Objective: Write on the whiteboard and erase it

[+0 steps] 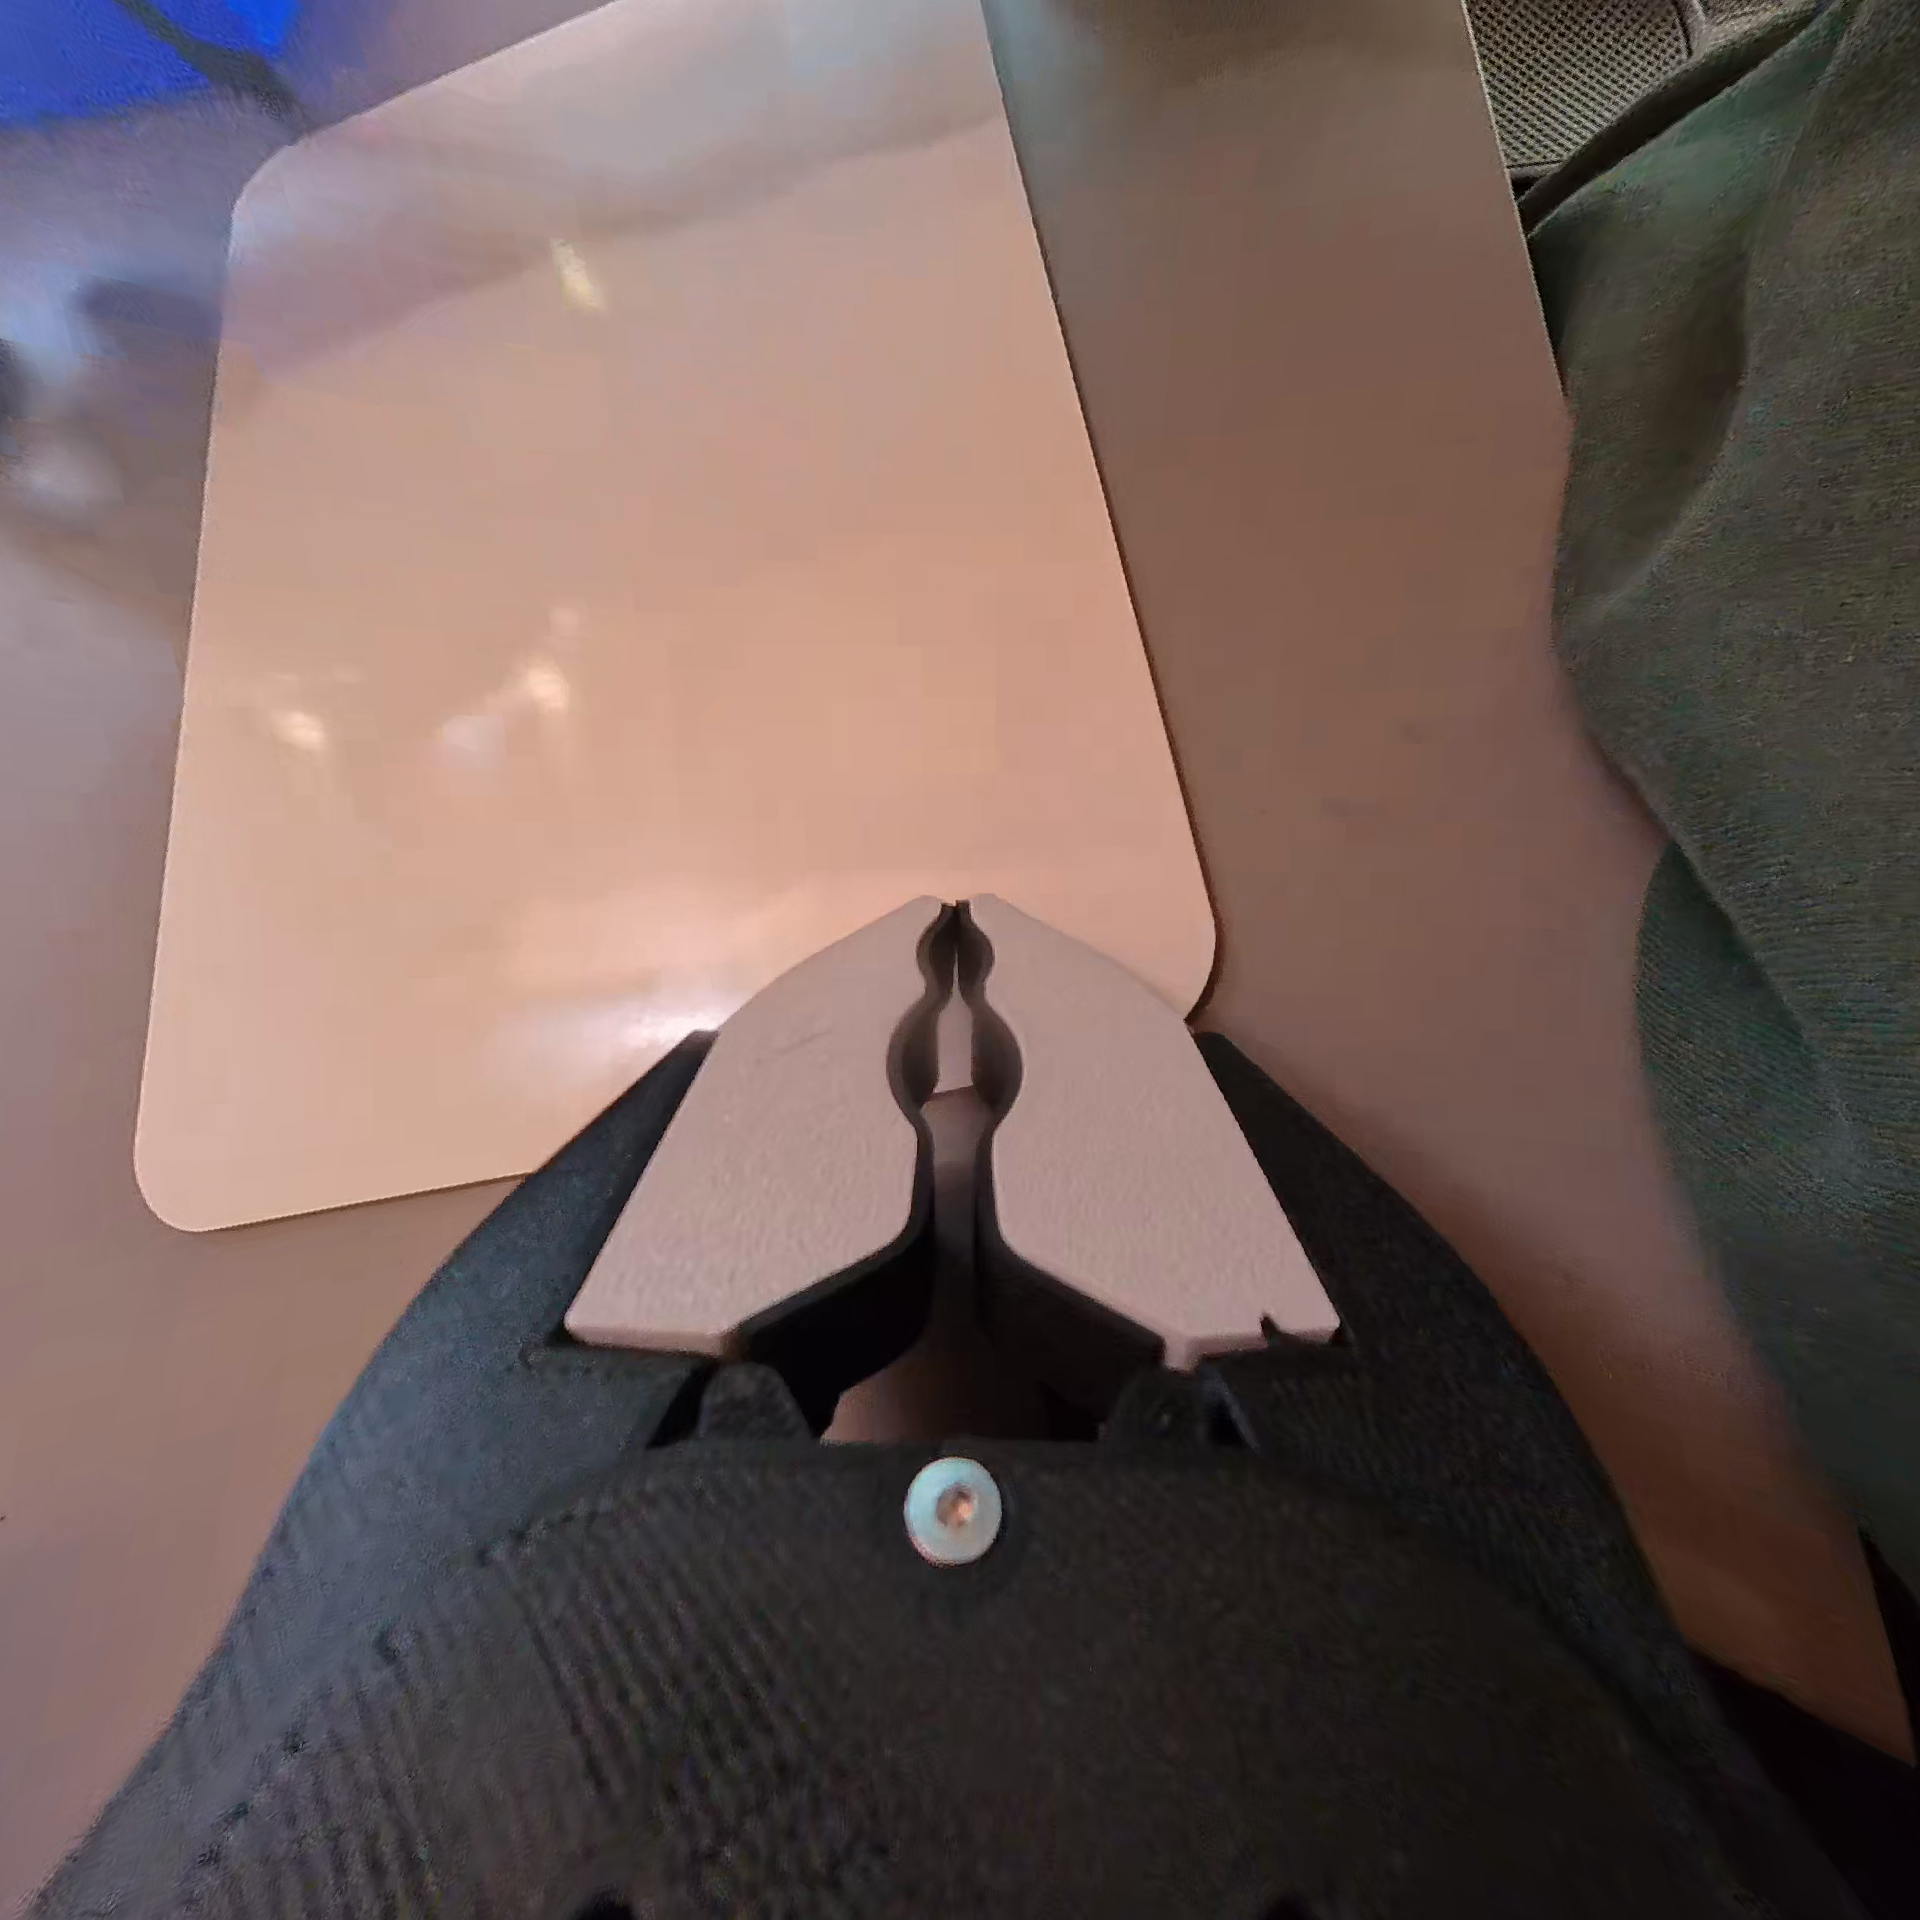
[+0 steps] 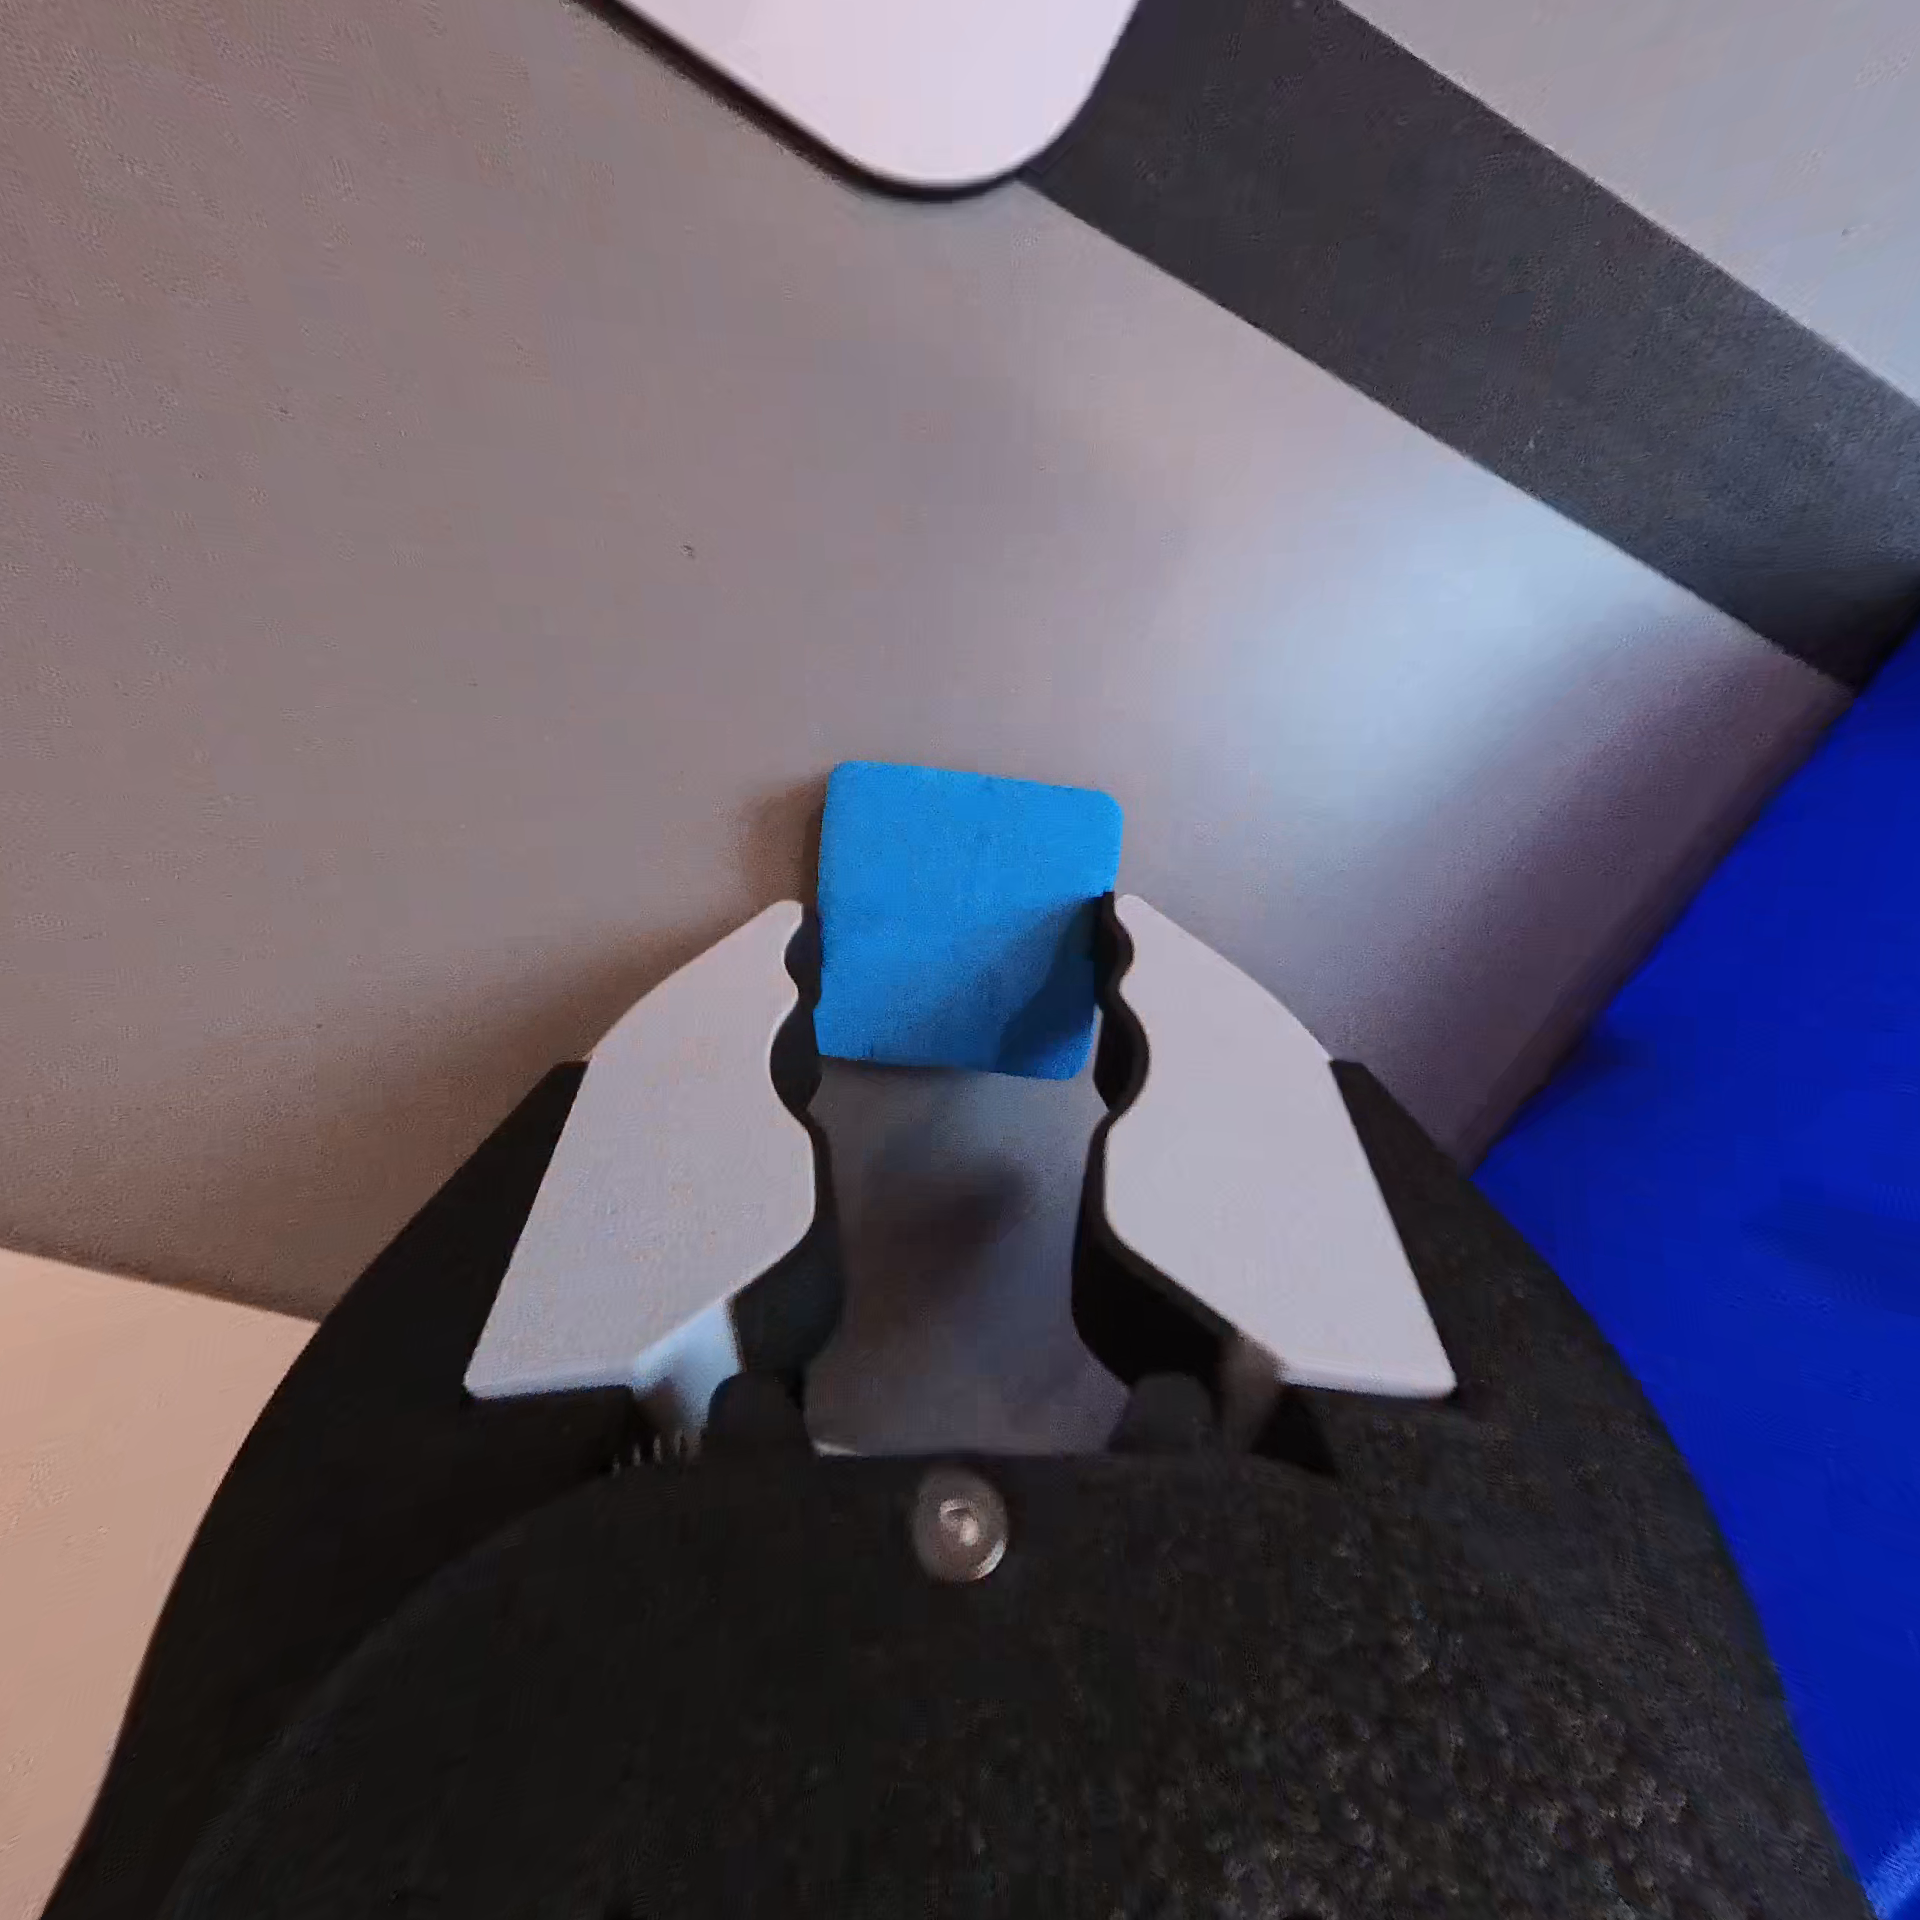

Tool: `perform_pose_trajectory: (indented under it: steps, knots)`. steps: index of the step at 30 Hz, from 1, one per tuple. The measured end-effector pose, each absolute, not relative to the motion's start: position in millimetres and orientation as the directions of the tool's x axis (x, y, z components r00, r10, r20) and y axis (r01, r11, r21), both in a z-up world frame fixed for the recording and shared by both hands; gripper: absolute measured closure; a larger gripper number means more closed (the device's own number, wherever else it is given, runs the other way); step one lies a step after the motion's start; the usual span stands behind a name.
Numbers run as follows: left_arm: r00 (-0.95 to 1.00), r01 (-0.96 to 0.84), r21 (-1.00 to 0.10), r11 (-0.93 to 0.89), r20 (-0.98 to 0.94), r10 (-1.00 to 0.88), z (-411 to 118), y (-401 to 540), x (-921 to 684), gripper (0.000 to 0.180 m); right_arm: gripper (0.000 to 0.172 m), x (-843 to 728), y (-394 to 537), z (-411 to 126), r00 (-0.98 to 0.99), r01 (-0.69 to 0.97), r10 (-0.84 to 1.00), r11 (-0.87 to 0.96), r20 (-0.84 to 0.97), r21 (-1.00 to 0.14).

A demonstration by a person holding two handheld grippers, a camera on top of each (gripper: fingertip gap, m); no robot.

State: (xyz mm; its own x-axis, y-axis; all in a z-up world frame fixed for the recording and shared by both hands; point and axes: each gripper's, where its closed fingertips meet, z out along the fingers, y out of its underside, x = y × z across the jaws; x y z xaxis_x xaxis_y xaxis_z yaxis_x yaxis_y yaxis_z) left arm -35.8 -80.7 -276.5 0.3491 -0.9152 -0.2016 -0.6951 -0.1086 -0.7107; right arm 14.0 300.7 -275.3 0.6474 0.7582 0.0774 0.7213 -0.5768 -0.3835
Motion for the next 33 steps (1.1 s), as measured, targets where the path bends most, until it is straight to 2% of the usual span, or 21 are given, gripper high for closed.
perform_pose_trajectory:
  steps: [5, 7, 10, 12, 15, 17, 18, 20, 22, 25, 29, 32, 33]
  knots:
    - [0.366, -0.694, -0.71, -0.118, -0.207, -0.907, -276.6, -76.1, -39.2, 0.18, 0.12, 39.5, 297.2, -275.2, 0.673, 0.697, 0.736, -0.599, 0.071, -0.393]
    - [0.382, -0.695, -0.708, -0.125, -0.216, -0.899, -276.6, -72.0, -43.2, 0.18, 0.105, 36.4, 296.6, -267.6, 0.653, 0.715, 0.745, -0.546, 0.138, -0.437]
    - [0.422, -0.681, -0.715, -0.158, -0.207, -0.883, -274.5, -65.2, -51.3, 0.18, 0.09, 8.2, 270.0, -229.6, 0.57, 0.687, 0.808, -0.373, 0.145, -0.624]
    - [0.458, -0.648, -0.74, -0.177, -0.194, -0.868, -268.5, -58.5, -56.8, 0.18, 0.085, 1.0, 241.2, -193.6, 0.501, 0.644, 0.842, -0.208, 0.201, -0.736]
    - [0.524, -0.59, -0.783, -0.198, -0.184, -0.831, -256.3, -44.4, -70.2, 0.18, 0.082, 29.9, 206.2, -158.7, 0.441, 0.641, 0.838, -0.043, 0.322, -0.766]
    - [0.594, -0.548, -0.809, -0.214, -0.196, -0.78, -246.7, -30.4, -86.1, 0.176, 0.082, 70.5, 196.2, -158.9, 0.436, 0.687, 0.831, -0.06, 0.344, -0.724]
    - [0.639, -0.533, -0.812, -0.239, -0.202, -0.742, -243.4, -21.9, -97.1, 0.148, 0.082, 94.9, 195.8, -164.3, 0.446, 0.714, 0.824, -0.092, 0.35, -0.694]
    - [0.711, -0.505, -0.813, -0.29, -0.2, -0.674, -237.8, -8.7, -121.0, 0.132, 0.082, 144.0, 199.9, -178.9, 0.478, 0.746, 0.803, -0.158, 0.355, -0.647]
    - [0.77, -0.459, -0.836, -0.301, -0.205, -0.604, -226.0, 2.9, -143.9, 0.125, 0.083, 184.0, 201.4, -197.4, 0.494, 0.759, 0.801, -0.206, 0.338, -0.618]
    - [0.832, -0.472, -0.816, -0.334, -0.287, -0.475, -216.9, 17.3, -188.7, 0.123, 0.084, 232.1, 210.3, -221.3, 0.445, 0.831, 0.784, -0.182, 0.433, -0.525]
    - [0.862, -0.5, -0.724, -0.474, -0.361, -0.356, -230.4, 23.3, -241.6, 0.116, 0.084, 260.9, 228.4, -243.6, 0.268, 0.944, 0.786, -0.097, 0.557, -0.317]
    - [0.843, -0.536, -0.624, -0.569, -0.433, -0.319, -247.6, 25.2, -268.5, 0.113, 0.088, 258.0, 246.5, -259.5, 0.134, 0.982, 0.827, -0.035, 0.545, -0.188]
    - [0.83, -0.551, -0.591, -0.589, -0.464, -0.311, -250.4, 26.4, -274.7, 0.114, 0.095, 257.1, 254.1, -263.5, 0.096, 0.989, 0.836, -0.02, 0.541, -0.144]
